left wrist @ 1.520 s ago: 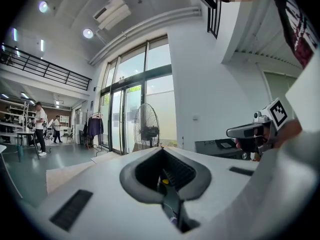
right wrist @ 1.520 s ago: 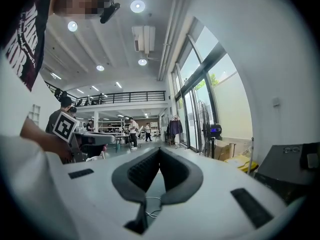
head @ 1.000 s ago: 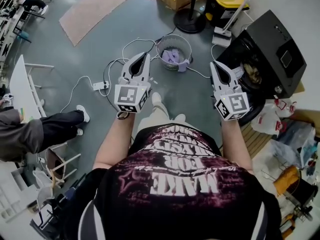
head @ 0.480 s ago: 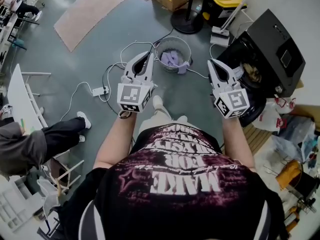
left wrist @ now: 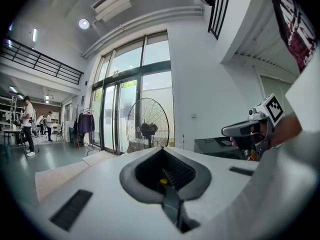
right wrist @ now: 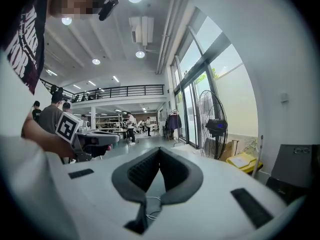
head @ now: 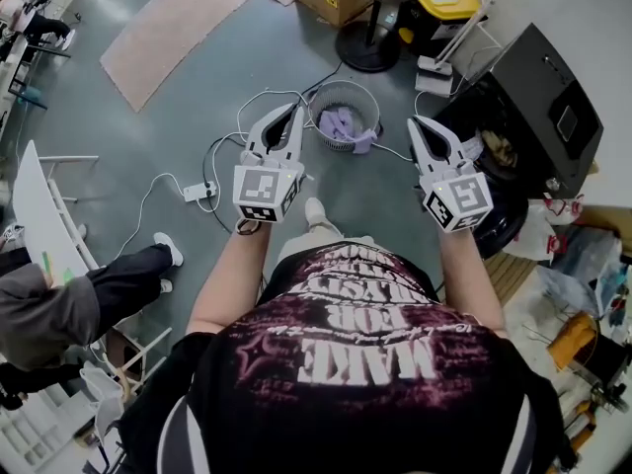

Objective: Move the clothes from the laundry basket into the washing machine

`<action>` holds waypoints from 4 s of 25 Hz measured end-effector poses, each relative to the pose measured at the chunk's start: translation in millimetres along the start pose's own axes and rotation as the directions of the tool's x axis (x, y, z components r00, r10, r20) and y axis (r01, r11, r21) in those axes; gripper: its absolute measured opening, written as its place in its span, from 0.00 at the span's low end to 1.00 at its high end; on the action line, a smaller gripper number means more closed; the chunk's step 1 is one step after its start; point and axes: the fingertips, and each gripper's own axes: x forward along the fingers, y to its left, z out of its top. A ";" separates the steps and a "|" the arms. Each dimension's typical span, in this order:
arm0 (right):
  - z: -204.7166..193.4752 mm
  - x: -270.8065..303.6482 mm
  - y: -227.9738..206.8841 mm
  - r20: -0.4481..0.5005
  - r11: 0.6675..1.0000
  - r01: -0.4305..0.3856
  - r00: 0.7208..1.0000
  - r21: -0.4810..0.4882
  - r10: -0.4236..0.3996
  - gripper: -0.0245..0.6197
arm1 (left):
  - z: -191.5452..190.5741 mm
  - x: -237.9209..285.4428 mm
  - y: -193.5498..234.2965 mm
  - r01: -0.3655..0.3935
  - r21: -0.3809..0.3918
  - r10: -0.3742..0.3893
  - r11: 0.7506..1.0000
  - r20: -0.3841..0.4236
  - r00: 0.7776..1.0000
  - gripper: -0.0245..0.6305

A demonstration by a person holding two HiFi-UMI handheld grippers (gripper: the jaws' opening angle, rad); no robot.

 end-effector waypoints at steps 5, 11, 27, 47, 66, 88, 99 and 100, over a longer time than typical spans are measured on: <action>-0.8 19.5 -5.2 -0.008 1.000 0.029 1.000 0.002 -0.029 0.05 | -4.1 15.6 17.9 0.023 -0.015 -0.023 1.000 0.003 1.000 0.04; -5.2 45.6 -10.8 -0.018 0.998 0.064 0.998 0.009 -0.064 0.05 | -8.4 38.9 33.4 0.069 -0.031 -0.069 0.997 0.013 0.998 0.04; -7.7 94.5 0.5 -0.027 0.990 0.134 0.991 0.047 -0.133 0.05 | -11.1 76.5 71.3 0.184 0.026 -0.184 0.983 0.016 0.983 0.04; -147.9 81.5 -48.8 -0.187 0.969 0.175 0.972 0.175 -0.142 0.05 | -117.9 110.6 51.0 0.186 -0.007 -0.185 0.982 -0.143 0.972 0.04; -273.5 135.3 -97.4 -0.297 0.982 0.091 0.954 0.166 -0.038 0.05 | -225.1 160.4 40.1 0.129 -0.018 -0.130 0.991 -0.218 0.967 0.04; -370.2 179.7 -124.8 -0.266 0.996 0.055 0.963 0.063 -0.036 0.05 | -328.8 214.0 33.4 0.158 0.078 -0.143 0.984 -0.171 0.975 0.04; -474.6 195.0 -125.2 -0.411 0.998 0.016 0.912 0.064 0.011 0.05 | -370.5 214.0 34.6 0.141 0.054 -0.127 0.988 -0.212 0.969 0.04; -487.8 194.5 -124.8 -0.432 0.998 0.012 0.902 0.068 0.019 0.05 | -374.1 212.5 34.8 0.144 0.054 -0.129 0.988 -0.219 0.967 0.04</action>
